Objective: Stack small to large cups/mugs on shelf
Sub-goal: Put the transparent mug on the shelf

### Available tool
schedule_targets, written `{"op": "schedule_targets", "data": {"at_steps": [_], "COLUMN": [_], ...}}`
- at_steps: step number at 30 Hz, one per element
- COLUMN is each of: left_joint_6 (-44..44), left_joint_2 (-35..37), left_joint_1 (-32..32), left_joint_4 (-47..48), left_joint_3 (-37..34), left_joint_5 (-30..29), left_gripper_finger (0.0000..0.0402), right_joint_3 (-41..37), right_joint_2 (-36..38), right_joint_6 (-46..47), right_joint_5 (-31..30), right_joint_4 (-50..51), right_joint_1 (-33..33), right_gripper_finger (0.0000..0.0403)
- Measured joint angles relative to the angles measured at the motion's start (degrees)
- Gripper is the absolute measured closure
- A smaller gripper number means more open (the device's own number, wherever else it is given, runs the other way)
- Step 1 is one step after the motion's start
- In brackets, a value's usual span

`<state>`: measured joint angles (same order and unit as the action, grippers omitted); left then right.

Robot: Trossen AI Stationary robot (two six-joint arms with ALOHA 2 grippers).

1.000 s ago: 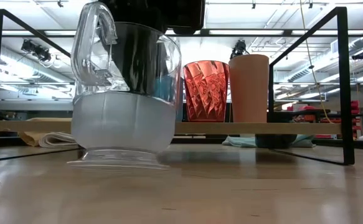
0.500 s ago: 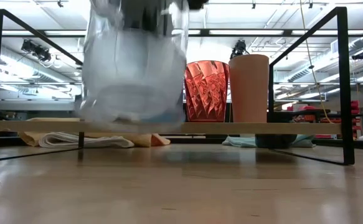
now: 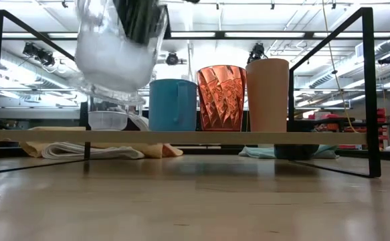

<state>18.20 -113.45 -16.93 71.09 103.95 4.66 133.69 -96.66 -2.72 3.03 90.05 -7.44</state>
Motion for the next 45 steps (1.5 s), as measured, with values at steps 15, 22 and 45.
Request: {"op": "schedule_targets", "data": {"at_steps": [15,22,45], "left_joint_6": [2.2,2.1,2.2], "left_joint_2": [3.9,7.8,14.6], "left_joint_1": [1.5,2.1,4.0], "left_joint_4": [-5.4,-2.7,-32.2], "left_joint_3": [-0.4,-0.4,-7.8], "left_joint_5": [-0.1,-2.6,-2.4], "left_gripper_finger": [0.0376,0.0394,0.0384], "right_joint_3": [0.0,0.0,0.0], "right_joint_2": [2.5,3.7,4.1], "right_joint_6": [1.1,1.7,2.1], "right_joint_5": [0.0,0.0,0.0], "right_joint_4": [0.0,0.0,0.0], "right_joint_1": [0.1,0.1,0.1], "right_gripper_finger": [0.0334,0.0334,0.0334]}}
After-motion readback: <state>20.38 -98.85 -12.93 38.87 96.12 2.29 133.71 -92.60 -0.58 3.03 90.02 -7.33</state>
